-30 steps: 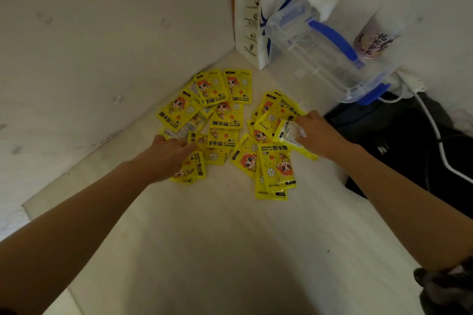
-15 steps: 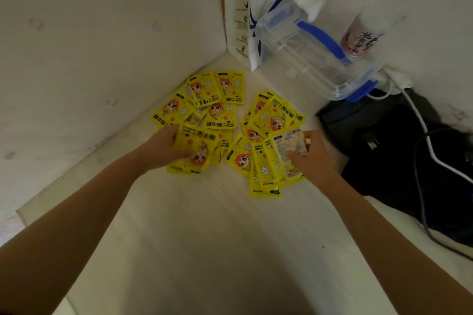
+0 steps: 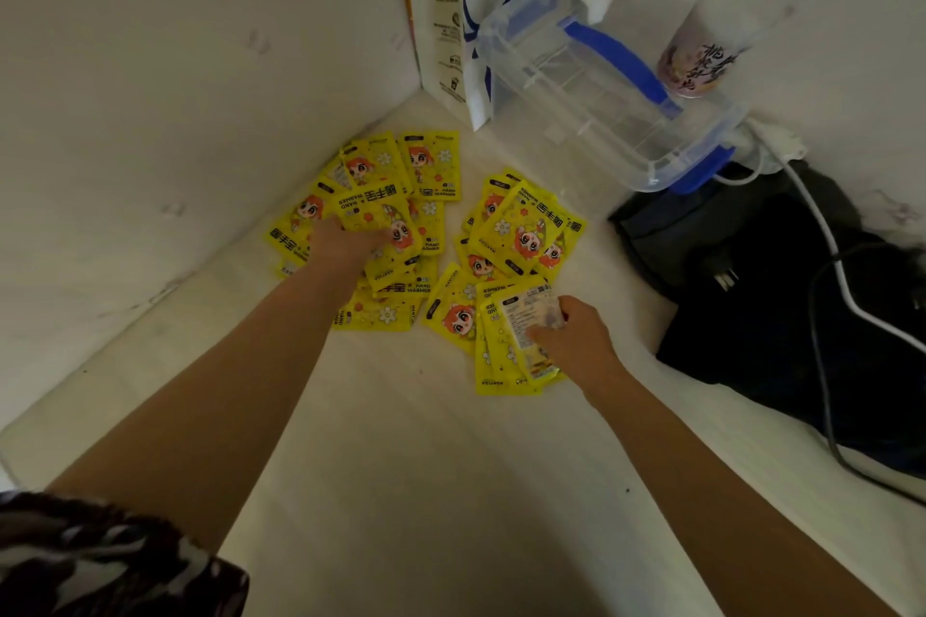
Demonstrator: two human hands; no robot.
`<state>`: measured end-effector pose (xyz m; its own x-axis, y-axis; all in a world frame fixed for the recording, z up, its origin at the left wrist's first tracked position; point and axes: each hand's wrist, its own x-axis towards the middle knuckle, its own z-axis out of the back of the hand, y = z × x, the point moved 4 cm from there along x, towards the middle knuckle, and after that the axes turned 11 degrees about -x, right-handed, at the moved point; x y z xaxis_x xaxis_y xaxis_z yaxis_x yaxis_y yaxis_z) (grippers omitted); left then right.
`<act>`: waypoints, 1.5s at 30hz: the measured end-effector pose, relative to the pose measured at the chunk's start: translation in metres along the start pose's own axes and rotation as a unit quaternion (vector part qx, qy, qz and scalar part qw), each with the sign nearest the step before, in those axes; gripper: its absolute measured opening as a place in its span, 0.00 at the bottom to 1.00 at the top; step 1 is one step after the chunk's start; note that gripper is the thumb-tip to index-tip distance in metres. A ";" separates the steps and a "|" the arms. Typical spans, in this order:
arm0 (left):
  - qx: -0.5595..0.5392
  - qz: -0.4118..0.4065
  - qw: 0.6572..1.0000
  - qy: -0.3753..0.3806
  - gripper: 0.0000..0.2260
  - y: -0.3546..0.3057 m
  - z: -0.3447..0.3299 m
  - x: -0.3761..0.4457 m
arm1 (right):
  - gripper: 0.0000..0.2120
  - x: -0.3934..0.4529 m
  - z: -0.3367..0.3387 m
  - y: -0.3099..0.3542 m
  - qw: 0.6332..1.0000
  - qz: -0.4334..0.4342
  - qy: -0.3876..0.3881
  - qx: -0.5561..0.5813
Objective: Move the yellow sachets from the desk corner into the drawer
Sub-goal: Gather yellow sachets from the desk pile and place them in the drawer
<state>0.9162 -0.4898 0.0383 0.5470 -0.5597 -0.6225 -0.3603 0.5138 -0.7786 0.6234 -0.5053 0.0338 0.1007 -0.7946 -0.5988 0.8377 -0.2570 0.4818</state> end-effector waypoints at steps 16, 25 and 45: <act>0.072 -0.013 0.997 -0.027 0.11 -0.001 -0.033 0.002 | 0.13 0.007 -0.002 0.007 0.999 0.009 0.010 -0.039; 0.020 0.038 0.999 -0.006 0.41 0.009 -0.034 0.003 | 0.16 0.008 -0.002 0.001 0.999 0.000 0.006 -0.046; -0.144 0.033 0.986 0.070 0.16 0.081 0.045 -0.104 | 0.11 -0.045 0.020 -0.014 0.993 0.005 -0.098 -0.070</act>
<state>0.8638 -0.3608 0.0439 0.4122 -0.6262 -0.6617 -0.6029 0.3571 -0.7135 0.5965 -0.4770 0.0672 0.0140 -0.8918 -0.4522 0.9047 -0.1813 0.3856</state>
